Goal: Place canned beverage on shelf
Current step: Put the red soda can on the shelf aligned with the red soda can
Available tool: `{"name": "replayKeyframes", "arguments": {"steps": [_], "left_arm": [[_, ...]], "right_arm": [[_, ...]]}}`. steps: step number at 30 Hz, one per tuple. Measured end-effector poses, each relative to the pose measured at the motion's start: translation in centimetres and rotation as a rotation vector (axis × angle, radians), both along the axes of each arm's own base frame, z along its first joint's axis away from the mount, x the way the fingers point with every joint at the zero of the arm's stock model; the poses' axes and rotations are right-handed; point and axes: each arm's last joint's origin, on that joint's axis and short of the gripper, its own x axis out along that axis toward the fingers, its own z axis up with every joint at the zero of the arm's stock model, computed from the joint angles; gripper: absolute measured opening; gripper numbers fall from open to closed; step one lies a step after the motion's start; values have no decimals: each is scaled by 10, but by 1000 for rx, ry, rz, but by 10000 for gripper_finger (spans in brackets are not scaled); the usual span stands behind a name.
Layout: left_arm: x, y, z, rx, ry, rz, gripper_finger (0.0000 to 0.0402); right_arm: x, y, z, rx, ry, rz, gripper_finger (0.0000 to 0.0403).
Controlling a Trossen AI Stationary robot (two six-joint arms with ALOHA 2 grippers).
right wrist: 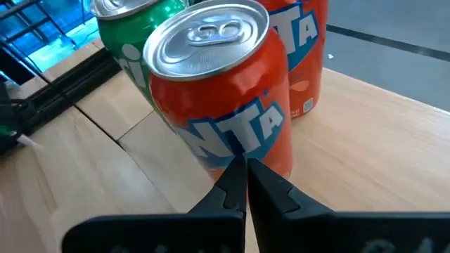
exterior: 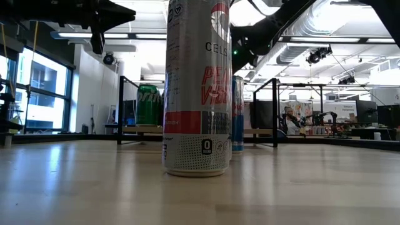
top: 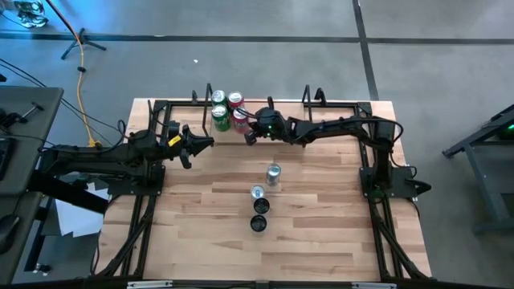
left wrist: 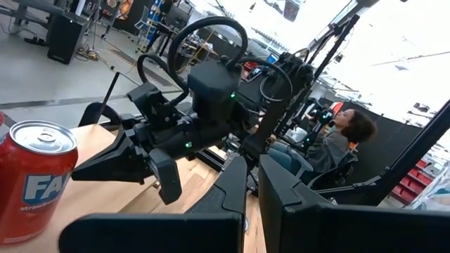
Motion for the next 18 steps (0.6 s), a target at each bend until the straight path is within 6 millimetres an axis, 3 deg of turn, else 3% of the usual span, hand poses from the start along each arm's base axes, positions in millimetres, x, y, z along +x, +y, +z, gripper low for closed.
{"name": "replayKeyframes", "arguments": {"steps": [18], "left_arm": [[0,0,0,1,1,3,1]], "right_arm": [[6,-3,5,15,-129,-34,0]]}}
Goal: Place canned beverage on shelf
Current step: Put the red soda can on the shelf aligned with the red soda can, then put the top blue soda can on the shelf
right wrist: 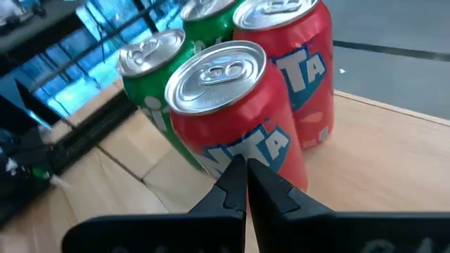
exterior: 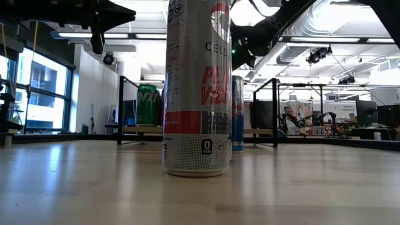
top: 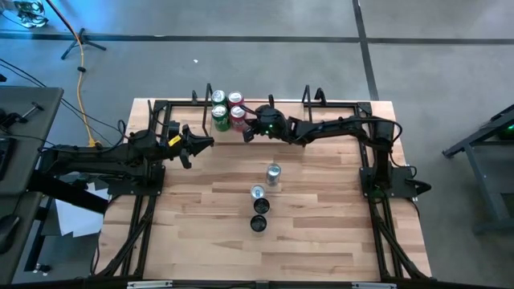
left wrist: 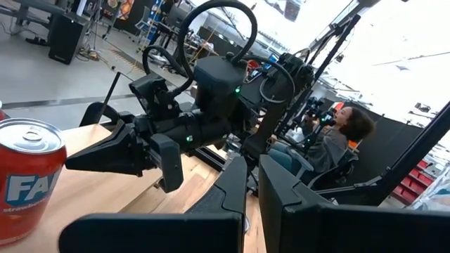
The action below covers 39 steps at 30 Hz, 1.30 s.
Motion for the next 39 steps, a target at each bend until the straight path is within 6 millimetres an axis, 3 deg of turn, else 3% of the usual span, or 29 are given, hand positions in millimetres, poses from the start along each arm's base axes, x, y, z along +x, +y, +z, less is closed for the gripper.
{"name": "replayKeyframes", "arguments": {"steps": [12,21,27,30,35,39], "left_arm": [[0,-1,0,-35,-12,-23,1],[0,-1,0,-24,-8,-29,1],[0,-1,2,8,-15,-26,1],[-1,-2,6,64,-43,-68,1],[-2,-4,11,163,-77,-111,1],[-2,-4,12,219,-80,-102,1]], "right_arm": [[19,-4,1,12,-26,-1,0],[4,1,18,-19,131,66,0],[-20,19,63,-79,195,268,0],[-39,41,93,-135,229,362,0],[-73,83,140,-267,245,379,0],[-101,114,163,-269,237,381,0]]}}
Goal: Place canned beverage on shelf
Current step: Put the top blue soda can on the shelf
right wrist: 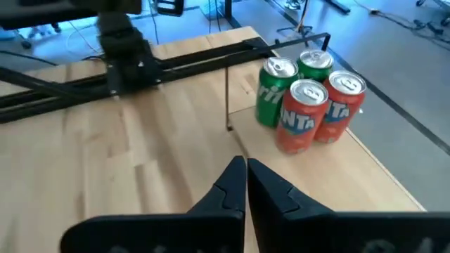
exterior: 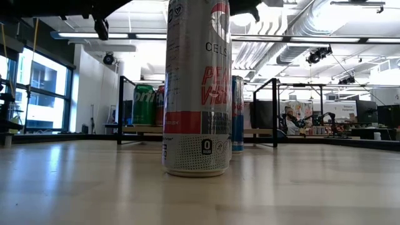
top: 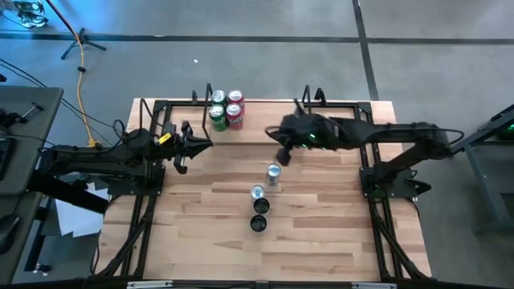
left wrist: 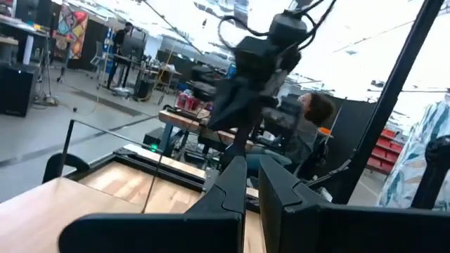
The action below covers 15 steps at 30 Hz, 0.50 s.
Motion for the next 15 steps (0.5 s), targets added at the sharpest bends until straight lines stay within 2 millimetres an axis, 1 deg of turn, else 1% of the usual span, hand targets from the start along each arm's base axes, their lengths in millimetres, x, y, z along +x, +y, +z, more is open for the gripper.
{"name": "replayKeyframes", "arguments": {"steps": [2,4,9,12,15], "left_arm": [[0,0,0,14,0,2,1],[0,0,0,25,2,5,1],[0,0,0,26,5,4,1],[0,0,0,26,5,0,1],[0,0,0,11,-2,-3,1]], "right_arm": [[-14,14,4,18,-19,1,0],[-30,27,2,63,-54,-9,0],[-72,52,-26,193,-162,-44,0],[-90,60,-40,229,-266,-3,0],[-101,60,-50,256,-372,19,0]]}}
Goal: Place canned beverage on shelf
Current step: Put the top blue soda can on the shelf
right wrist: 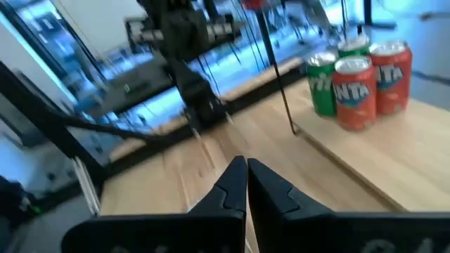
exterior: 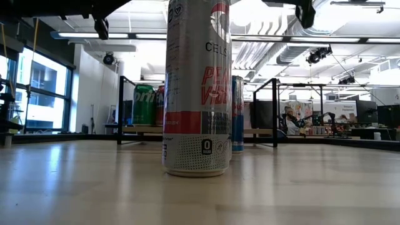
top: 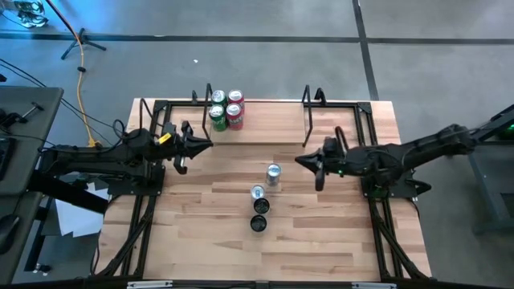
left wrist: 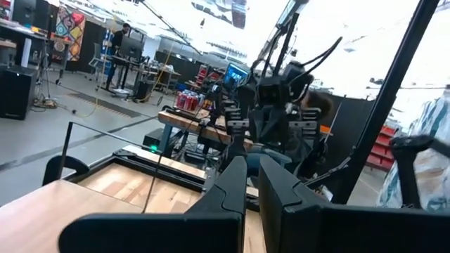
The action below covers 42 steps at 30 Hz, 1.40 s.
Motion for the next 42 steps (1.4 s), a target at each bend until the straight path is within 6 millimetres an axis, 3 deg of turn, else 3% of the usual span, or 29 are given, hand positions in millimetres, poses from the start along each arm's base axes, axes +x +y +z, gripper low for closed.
{"name": "replayKeyframes", "arguments": {"steps": [9,14,21,42], "left_arm": [[-1,1,4,-70,-57,10,1],[-1,1,4,-75,-56,21,1],[-1,1,4,-91,-57,17,0],[2,-1,-8,41,88,-35,0]], "right_arm": [[-10,-10,-24,-125,-155,64,0],[-8,-17,-26,-172,-218,203,0],[-7,-24,-27,-232,-201,202,0],[-7,-24,-27,-98,-217,188,0]]}}
